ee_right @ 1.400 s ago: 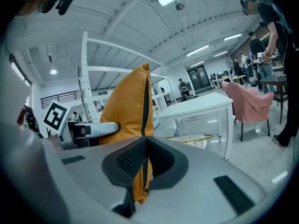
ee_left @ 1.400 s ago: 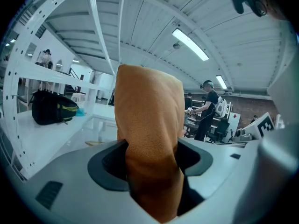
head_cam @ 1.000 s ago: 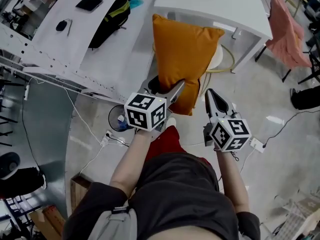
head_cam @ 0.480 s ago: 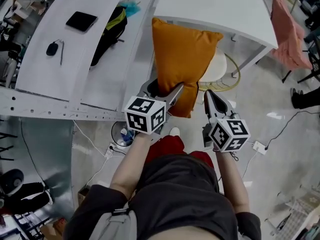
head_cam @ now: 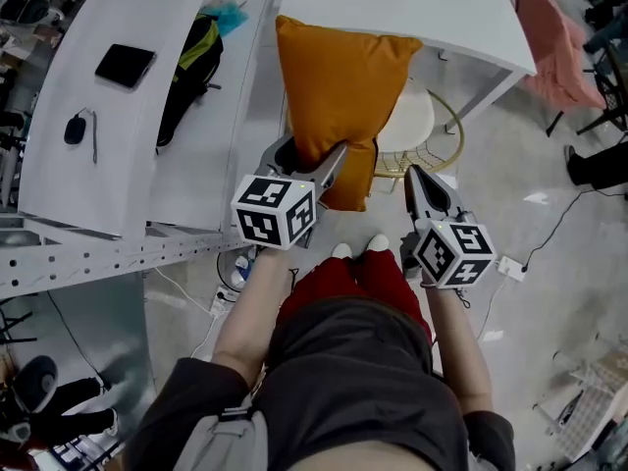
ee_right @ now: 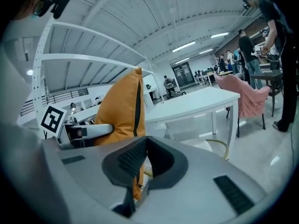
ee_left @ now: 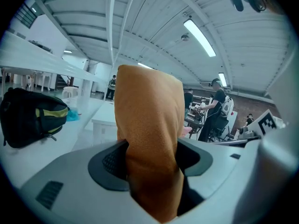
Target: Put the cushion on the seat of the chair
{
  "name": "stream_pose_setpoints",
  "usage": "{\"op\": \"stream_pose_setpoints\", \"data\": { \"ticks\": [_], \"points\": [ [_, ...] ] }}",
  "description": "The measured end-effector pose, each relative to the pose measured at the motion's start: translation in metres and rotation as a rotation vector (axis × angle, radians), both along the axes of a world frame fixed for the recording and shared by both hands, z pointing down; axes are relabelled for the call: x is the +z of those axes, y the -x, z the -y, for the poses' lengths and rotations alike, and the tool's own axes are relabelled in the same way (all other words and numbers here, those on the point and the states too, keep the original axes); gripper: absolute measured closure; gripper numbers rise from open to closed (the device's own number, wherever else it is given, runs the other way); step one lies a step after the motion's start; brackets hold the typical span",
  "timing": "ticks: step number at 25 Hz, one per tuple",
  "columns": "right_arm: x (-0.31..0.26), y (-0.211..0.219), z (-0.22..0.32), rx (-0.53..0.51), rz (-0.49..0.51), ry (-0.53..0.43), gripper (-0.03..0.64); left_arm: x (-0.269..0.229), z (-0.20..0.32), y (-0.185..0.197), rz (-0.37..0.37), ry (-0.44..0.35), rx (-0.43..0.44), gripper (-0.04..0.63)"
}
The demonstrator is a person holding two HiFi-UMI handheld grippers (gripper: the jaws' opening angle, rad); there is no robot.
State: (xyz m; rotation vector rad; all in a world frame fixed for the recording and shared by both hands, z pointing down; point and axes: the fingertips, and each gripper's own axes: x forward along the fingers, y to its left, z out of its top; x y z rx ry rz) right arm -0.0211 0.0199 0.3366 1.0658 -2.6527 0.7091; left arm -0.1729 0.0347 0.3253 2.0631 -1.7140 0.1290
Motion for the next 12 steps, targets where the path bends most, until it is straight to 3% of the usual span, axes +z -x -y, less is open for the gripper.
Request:
{"op": "stream_pose_setpoints", "data": {
  "ticks": [12],
  "points": [
    [0.007,-0.023,0.071,0.040,0.000,0.014,0.600,-0.004,0.077,-0.013,0.027,-0.010,0.017,0.298]
  ]
}}
